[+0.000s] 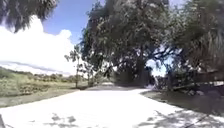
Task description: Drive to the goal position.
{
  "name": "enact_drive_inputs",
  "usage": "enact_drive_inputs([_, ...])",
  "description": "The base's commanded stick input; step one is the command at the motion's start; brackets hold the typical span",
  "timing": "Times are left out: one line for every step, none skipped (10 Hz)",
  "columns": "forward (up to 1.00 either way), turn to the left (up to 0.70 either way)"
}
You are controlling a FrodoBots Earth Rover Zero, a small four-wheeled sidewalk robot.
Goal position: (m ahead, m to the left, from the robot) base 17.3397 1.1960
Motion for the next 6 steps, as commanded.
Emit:
enact_drive_inputs([0.85,0.0])
enact_drive_inputs([0.85,0.03])
enact_drive_inputs([0.85,0.34])
enact_drive_inputs([0.85,0.28])
enact_drive_inputs([0.85,0.11])
enact_drive_inputs([0.85,0.0])
